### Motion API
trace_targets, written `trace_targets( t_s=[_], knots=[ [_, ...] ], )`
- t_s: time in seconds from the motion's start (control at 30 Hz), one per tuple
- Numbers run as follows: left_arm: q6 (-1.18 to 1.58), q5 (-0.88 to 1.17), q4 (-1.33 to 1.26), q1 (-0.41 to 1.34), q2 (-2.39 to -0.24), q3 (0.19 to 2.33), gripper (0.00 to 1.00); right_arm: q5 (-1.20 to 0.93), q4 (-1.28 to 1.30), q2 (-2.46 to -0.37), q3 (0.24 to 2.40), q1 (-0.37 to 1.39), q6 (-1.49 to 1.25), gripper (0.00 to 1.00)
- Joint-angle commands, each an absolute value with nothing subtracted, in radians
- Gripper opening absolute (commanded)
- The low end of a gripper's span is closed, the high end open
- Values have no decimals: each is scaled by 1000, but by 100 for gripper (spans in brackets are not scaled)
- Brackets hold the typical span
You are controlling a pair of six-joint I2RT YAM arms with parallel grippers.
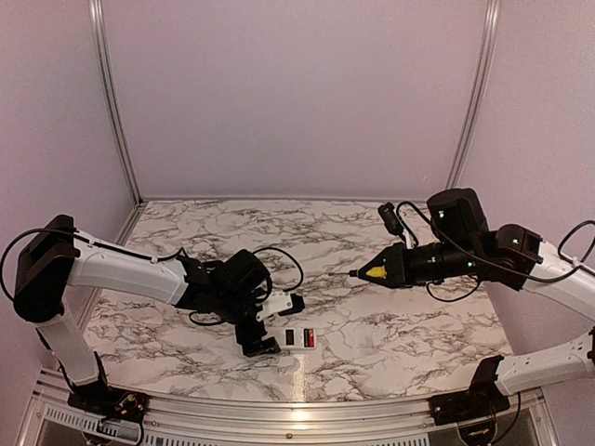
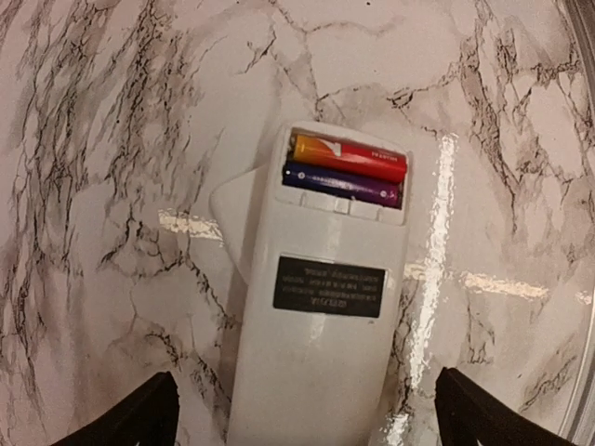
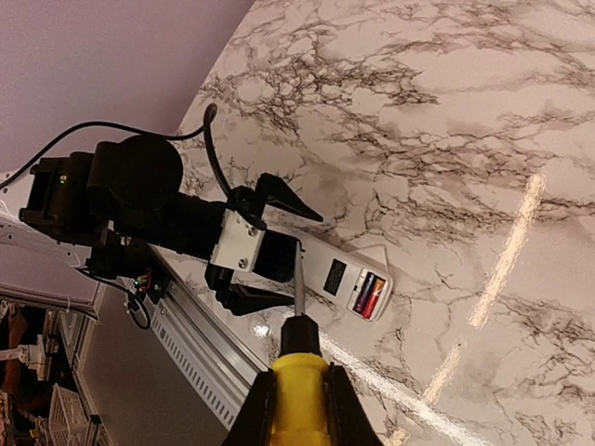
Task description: Unload the batteries from the remote control
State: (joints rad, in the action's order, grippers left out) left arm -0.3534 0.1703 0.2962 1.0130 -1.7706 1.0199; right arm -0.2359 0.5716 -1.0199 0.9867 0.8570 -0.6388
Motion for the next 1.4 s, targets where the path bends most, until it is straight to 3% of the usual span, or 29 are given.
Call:
trace_targets(
  t_s=[0.0,0.13,0.33,0.53,0.63,0.87,1.07,1.37],
  knots=[
    [-311,171,132,1014,-1614,953,99,-214,608,-1046,1059,856,-612,0],
    [-113,59,-138,983,-1446,821,99,-196,622,-1052,1075,856,-601,0],
    [98,315,-373,802,-1415,709,99,-156,634,-1053,1080,856,-594,0],
    [71,151,-391,765,-1356,740,99,-124,656,-1051,1090,856,-607,0],
    [269,-106,-331,731,-1366,765,99,-104,651,-1038,1078,856,-620,0],
    [-54,280,-450,699,-1372,664,99,-81,653,-1003,1060,856,-656,0],
    [-357,560,-347,705,-1360,592,99,-65,662,-962,1040,856,-694,0],
    [-569,615,-400,819,-1506,558,98,-72,693,-954,1053,856,-722,0]
  ],
)
